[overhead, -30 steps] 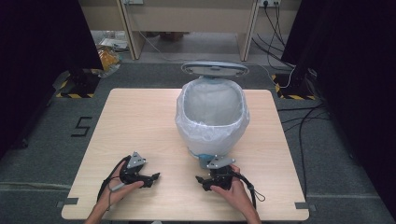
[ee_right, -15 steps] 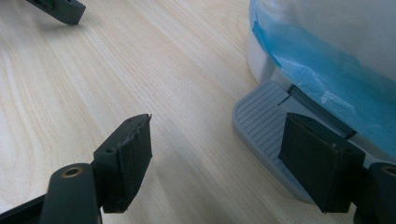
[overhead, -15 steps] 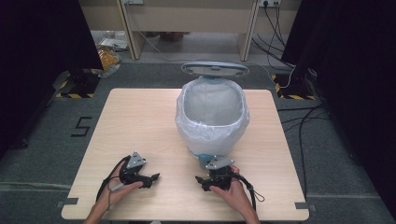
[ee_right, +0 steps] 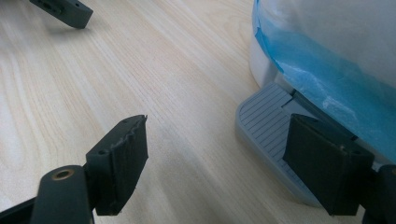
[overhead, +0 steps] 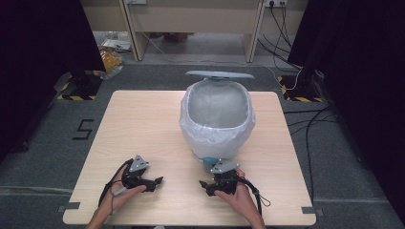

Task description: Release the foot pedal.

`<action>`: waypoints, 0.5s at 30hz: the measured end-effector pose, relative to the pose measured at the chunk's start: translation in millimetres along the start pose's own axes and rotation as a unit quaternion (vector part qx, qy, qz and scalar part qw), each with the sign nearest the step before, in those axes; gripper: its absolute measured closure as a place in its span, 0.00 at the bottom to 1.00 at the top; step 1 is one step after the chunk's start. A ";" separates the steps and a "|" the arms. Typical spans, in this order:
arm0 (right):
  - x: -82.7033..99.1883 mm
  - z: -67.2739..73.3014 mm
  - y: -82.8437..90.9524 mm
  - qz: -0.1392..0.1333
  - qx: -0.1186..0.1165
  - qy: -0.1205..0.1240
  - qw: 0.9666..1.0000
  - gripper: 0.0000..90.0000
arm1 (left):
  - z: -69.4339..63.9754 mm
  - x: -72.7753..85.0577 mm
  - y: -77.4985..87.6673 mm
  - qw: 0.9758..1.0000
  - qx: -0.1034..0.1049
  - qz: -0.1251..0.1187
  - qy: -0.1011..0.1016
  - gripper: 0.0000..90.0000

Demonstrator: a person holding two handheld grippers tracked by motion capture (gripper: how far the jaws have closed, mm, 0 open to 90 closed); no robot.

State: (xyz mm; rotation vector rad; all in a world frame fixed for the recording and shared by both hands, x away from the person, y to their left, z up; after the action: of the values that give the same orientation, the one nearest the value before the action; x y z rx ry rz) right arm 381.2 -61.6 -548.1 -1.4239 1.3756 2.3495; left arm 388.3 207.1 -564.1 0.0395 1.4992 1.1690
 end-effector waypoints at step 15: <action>-1.6 3.0 -1.7 -0.008 0.015 0.003 1.000 0.21 | 0.2 0.1 0.3 1.000 0.000 0.001 0.001 0.15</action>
State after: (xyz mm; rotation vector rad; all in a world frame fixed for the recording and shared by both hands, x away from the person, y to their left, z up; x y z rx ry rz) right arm 380.8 -57.9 -547.5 -1.4304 1.3903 2.3074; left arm 388.2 207.4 -564.0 0.0398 1.5008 1.1697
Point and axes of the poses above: each handheld gripper's, and its own axes: y roughly backward along the jaws, x roughly out of its underside, z roughly to its left, the point moved 6 cm from there along -y, roughly forward along the jaws, and after that the axes turned 15 degrees about -y, right-handed, at the moved point
